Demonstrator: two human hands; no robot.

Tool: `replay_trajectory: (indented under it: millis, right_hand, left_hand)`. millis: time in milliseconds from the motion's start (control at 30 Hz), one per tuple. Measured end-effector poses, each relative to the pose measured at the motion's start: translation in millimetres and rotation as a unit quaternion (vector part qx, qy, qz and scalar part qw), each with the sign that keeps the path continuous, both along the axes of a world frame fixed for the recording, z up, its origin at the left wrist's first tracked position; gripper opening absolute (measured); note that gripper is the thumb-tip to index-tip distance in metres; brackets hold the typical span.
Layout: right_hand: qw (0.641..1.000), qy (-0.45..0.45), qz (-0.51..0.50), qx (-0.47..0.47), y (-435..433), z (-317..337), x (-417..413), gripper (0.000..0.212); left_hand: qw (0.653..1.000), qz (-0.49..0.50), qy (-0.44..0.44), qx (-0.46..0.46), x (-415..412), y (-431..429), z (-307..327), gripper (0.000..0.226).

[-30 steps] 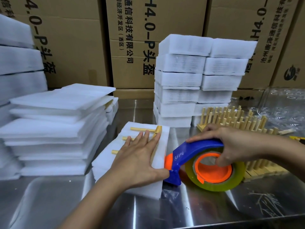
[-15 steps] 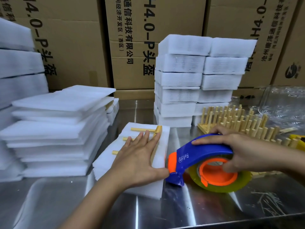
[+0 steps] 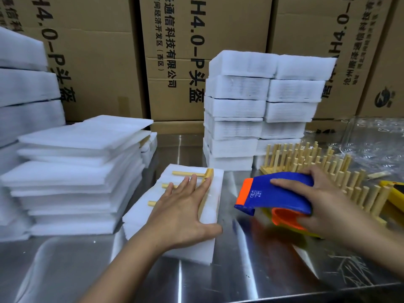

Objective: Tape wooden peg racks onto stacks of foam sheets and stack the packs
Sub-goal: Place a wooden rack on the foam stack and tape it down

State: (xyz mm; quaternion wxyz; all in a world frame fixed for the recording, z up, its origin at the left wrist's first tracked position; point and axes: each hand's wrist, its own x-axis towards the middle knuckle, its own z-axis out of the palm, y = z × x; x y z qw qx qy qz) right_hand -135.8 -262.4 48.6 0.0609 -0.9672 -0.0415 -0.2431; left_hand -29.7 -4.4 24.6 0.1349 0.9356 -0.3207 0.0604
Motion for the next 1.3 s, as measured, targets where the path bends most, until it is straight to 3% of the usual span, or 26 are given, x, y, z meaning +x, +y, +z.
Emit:
replay_trajectory:
  millis: [167,400,567,667,733,800,867,900,933,1000,1067,1100,1167,1233,1300]
  right_hand:
    - [0.986,-0.096,-0.05,-0.128,30.2,-33.8,4.8,0.081]
    - [0.989,-0.134,-0.047,-0.037,48.4,-51.6,13.8,0.043]
    - [0.99,-0.119,-0.073,-0.033,56.9,-59.9,22.7,0.049]
    - [0.983,-0.174,-0.054,-0.02,67.3,-59.8,22.0,0.047]
    - [0.977,-0.205,0.039,0.048,79.2,-61.0,17.7,0.045]
    - [0.954,-0.162,0.102,0.232,99.6,-58.6,14.5,0.046]
    - [0.876,-0.03,0.139,0.461,124.7,-57.1,12.8,0.055]
    - [0.827,0.043,0.152,0.54,132.7,-58.1,14.3,0.06]
    - [0.808,0.088,0.171,0.557,137.8,-59.2,15.6,0.067]
    - [0.834,0.123,0.197,0.5,145.4,-61.1,19.8,0.095]
    - [0.891,0.129,0.149,0.408,146.1,-65.3,27.3,0.12]
    - [0.907,0.132,0.128,0.379,144.2,-65.4,31.5,0.12]
    - [0.901,0.118,0.126,0.397,138.1,-59.8,42.3,0.103]
    - [0.889,0.102,0.113,0.432,129.9,-52.6,58.5,0.082]
    - [0.901,0.077,0.073,0.42,125.4,-50.8,79.8,0.074]
  left_hand:
    - [1.0,0.002,0.001,-0.002,-0.7,0.3,1.1,0.101]
    - [1.0,0.004,0.007,0.003,-1.2,-0.4,3.2,0.102]
    - [0.999,-0.002,0.016,-0.038,-1.9,1.0,1.4,0.11]
    - [0.992,-0.022,0.089,-0.091,-2.3,6.4,9.5,0.121]
    - [0.98,-0.026,0.127,-0.152,1.2,16.8,21.8,0.123]
    - [0.985,0.008,0.081,-0.152,10.3,32.4,29.8,0.114]
    - [0.984,0.073,0.062,-0.152,18.5,48.6,33.3,0.098]
    - [0.978,0.105,0.079,-0.16,21.6,55.0,32.3,0.092]
    - [0.972,0.129,0.1,-0.17,23.5,60.1,29.3,0.088]
    - [0.957,0.157,0.133,-0.202,23.6,68.1,20.8,0.082]
    - [0.937,0.149,0.179,-0.259,20.8,74.7,12.2,0.082]
    - [0.924,0.131,0.21,-0.29,19.3,77.0,8.7,0.085]
    - [0.899,0.087,0.252,-0.346,17.6,77.3,1.9,0.08]
    - [0.9,0.069,0.233,-0.363,20.4,72.5,-10.2,0.076]
    - [0.913,0.088,0.181,-0.356,27.5,63.0,-21.8,0.092]
